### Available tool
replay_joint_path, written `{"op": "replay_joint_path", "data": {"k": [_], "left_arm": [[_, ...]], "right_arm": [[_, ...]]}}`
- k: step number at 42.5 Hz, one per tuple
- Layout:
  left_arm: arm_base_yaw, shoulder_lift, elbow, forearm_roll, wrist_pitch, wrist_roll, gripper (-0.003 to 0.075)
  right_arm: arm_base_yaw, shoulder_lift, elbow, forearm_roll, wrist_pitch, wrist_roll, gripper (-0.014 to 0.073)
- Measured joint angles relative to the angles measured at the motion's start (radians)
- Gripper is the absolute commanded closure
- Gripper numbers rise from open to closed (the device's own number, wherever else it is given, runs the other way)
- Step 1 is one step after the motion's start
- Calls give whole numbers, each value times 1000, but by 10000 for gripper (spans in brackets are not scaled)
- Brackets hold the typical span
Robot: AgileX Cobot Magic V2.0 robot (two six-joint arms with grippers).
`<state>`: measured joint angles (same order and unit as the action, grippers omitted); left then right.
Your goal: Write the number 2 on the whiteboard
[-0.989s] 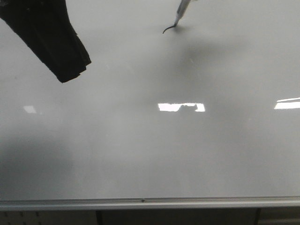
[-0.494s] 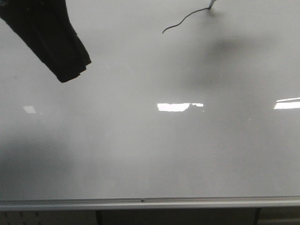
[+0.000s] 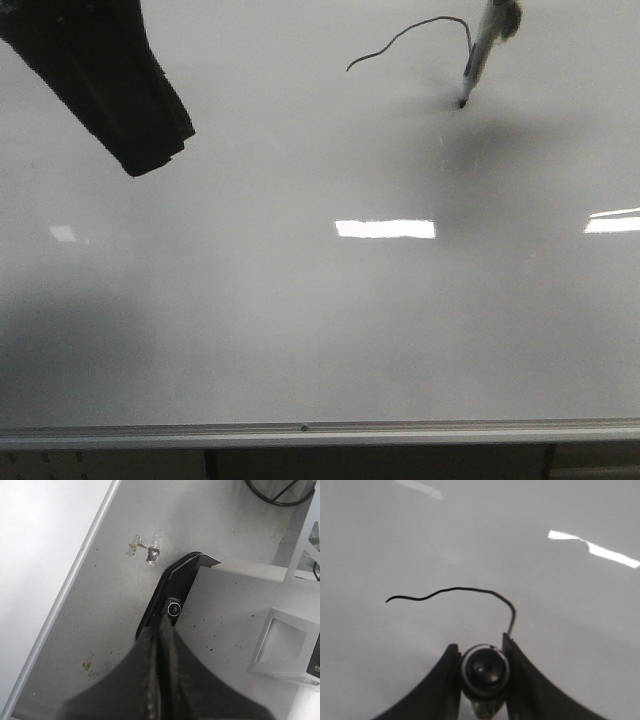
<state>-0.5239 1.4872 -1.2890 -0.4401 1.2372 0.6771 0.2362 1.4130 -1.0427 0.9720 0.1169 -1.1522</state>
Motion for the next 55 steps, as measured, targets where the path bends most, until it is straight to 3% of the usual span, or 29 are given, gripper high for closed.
{"op": "replay_joint_path", "data": {"k": [16, 25, 34, 42, 48, 55], "left_arm": [[0, 0, 0, 0, 0, 0, 740], [0, 0, 0, 0, 0, 0, 740], [0, 0, 0, -2, 0, 0, 740], [0, 0, 0, -2, 0, 0, 740], [0, 0, 0, -2, 0, 0, 740], [0, 0, 0, -2, 0, 0, 740]], "right_arm": [[121, 98, 0, 24, -74, -2, 703], [123, 100, 1, 29, -107, -2, 703], [119, 79, 35, 36, -227, -6, 703], [39, 29, 99, 57, -301, -8, 703], [-34, -23, 129, 63, -250, -10, 703], [-33, -134, 129, 73, -55, -10, 703]]}}
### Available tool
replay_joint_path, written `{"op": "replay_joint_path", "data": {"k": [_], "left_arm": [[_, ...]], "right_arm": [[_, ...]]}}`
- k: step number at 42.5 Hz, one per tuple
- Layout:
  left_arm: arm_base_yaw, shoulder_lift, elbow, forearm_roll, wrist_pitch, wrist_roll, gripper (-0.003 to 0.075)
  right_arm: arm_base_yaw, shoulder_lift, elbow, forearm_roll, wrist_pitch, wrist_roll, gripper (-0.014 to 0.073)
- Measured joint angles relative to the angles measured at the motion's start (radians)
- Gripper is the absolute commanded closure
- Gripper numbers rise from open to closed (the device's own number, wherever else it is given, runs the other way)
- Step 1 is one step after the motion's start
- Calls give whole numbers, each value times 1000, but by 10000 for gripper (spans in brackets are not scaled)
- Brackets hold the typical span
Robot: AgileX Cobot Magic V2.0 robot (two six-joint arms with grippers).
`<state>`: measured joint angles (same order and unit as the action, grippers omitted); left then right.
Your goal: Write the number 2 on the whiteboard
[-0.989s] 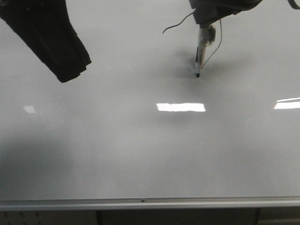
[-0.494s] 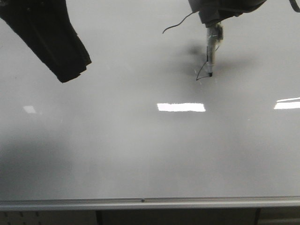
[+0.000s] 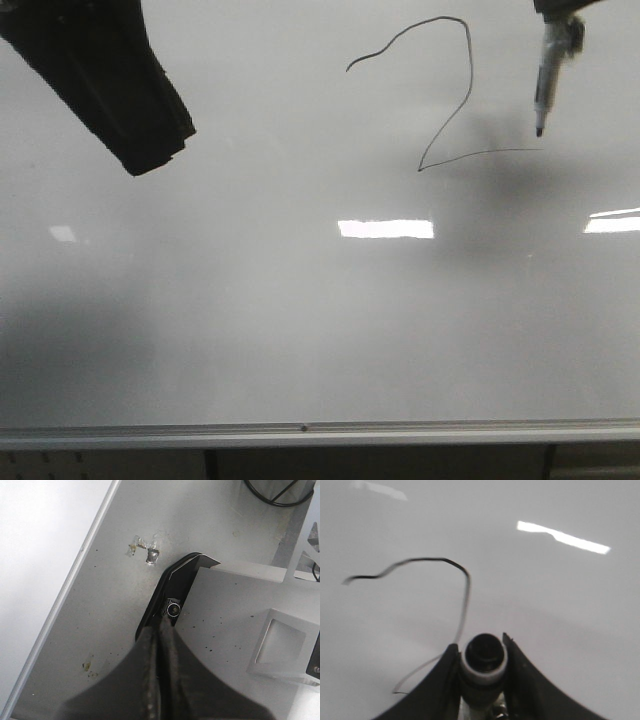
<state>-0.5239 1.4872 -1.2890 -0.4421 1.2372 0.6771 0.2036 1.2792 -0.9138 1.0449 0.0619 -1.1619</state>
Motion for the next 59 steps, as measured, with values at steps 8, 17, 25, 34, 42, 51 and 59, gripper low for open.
{"op": "replay_joint_path", "data": {"k": [8, 17, 25, 34, 42, 51, 59], "left_arm": [[0, 0, 0, -16, 0, 0, 739], [0, 0, 0, -102, 0, 73, 540], [0, 0, 0, -187, -4, 123, 92], [0, 0, 0, -334, -20, 234, 48], [-1, 0, 0, -456, -30, 307, 49], [-1, 0, 0, -473, -28, 314, 244], [-1, 0, 0, -473, -26, 318, 556]], "right_arm": [[-2, -94, -75, 23, 326, 19, 703], [-46, -56, -136, 19, 706, 123, 703], [-57, -9, -139, 27, 949, 154, 703], [-31, 1, -124, 142, 976, 135, 703], [30, 1, -118, 248, 969, 86, 703], [42, 1, -118, 326, 952, 47, 703], [42, 1, -118, 336, 943, 42, 703]]}}
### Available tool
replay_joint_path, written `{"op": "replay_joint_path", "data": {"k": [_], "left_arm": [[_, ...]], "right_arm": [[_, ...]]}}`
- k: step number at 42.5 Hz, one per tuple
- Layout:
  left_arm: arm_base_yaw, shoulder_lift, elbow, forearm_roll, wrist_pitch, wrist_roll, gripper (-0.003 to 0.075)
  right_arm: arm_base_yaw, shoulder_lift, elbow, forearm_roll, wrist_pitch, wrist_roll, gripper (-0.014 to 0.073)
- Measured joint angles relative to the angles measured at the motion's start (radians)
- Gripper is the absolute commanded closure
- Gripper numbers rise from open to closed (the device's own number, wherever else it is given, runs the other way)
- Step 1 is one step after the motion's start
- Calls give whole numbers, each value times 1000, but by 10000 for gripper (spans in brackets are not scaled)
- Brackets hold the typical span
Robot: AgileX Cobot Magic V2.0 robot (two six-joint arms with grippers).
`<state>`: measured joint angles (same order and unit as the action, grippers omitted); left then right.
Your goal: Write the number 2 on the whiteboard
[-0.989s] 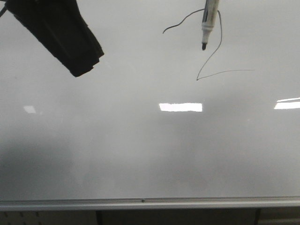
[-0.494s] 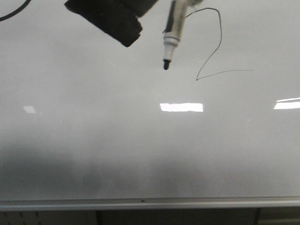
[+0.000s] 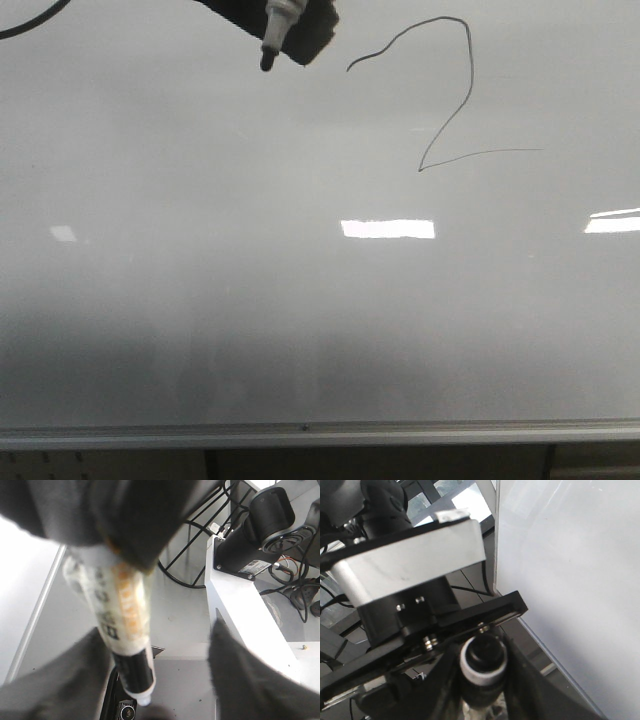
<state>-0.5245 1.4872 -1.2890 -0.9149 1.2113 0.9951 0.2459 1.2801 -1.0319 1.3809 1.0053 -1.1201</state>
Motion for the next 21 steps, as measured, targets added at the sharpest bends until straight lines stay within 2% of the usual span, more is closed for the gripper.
{"op": "replay_joint_path", "data": {"k": [8, 13, 16, 21], "left_arm": [[0, 0, -3, 25, -6, -4, 740], [2, 0, -3, 31, -18, -13, 740], [2, 0, -4, 31, -22, -13, 740], [2, 0, -4, 36, -22, -15, 740]], "right_arm": [[0, 0, 0, 2, 15, -4, 703], [0, 0, 0, 2, 19, -20, 687], [0, 0, 0, 2, 19, -22, 621], [0, 0, 0, 2, 19, -25, 393]]}}
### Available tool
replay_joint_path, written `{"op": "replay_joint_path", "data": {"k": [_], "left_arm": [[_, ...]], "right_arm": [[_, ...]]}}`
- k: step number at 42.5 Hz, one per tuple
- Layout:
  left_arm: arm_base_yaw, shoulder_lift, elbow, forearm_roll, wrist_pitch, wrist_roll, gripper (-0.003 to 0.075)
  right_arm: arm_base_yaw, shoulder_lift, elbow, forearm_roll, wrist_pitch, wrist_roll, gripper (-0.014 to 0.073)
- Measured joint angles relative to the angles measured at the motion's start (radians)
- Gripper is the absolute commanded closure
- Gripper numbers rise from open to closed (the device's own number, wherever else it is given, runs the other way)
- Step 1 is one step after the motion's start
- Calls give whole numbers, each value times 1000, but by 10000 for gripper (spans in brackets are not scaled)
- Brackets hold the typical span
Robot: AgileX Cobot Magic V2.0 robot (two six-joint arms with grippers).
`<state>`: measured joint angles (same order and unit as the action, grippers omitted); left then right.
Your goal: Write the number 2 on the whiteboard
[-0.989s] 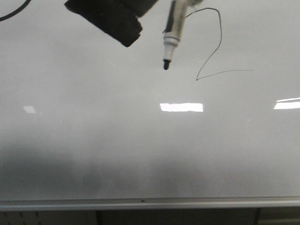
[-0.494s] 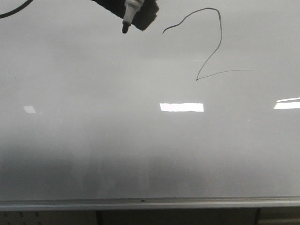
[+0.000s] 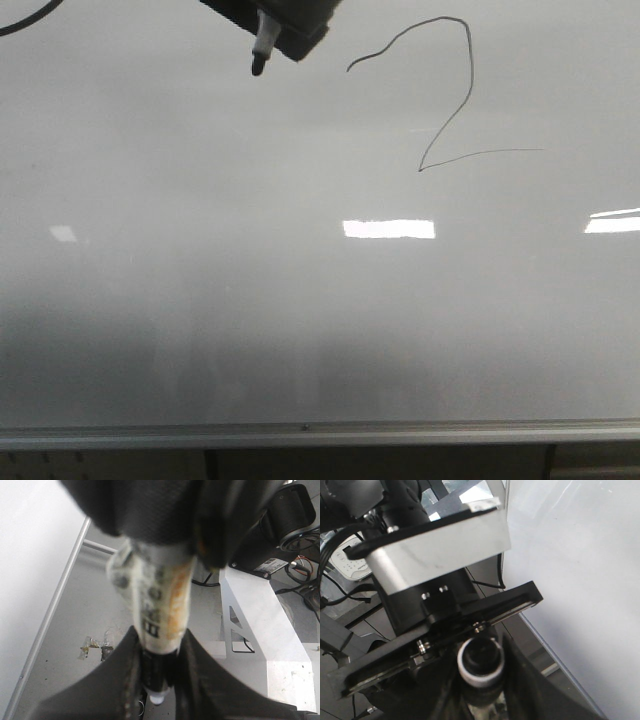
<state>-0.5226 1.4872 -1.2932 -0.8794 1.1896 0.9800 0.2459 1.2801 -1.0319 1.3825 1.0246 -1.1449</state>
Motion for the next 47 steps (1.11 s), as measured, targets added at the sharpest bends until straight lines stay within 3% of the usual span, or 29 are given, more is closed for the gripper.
{"op": "replay_joint_path", "data": {"k": [6, 9, 14, 22, 27, 39, 43, 47], "left_arm": [[0, 0, -2, 13, -5, 10, 740], [0, 0, -4, 27, -5, 11, 740], [0, 0, -4, 91, -38, -11, 740], [0, 0, -4, 289, -141, -187, 740], [26, 0, -4, 384, -168, -294, 740], [223, -14, 0, 411, -207, -456, 739], [304, -42, 29, 415, -240, -484, 739], [377, -82, 70, 426, -274, -512, 739]], "right_arm": [[0, 0, 0, 2, -11, 2, 123], [0, 0, 0, 2, -36, 4, 90], [-17, -29, 0, -22, -95, 8, 113], [-24, -158, 44, -150, -261, 24, 230], [-24, -287, 145, -173, -435, 27, 359], [-24, -602, 504, -152, -849, 28, 660], [-24, -696, 581, -123, -905, 29, 717], [-24, -773, 623, -115, -930, 29, 711]]}}
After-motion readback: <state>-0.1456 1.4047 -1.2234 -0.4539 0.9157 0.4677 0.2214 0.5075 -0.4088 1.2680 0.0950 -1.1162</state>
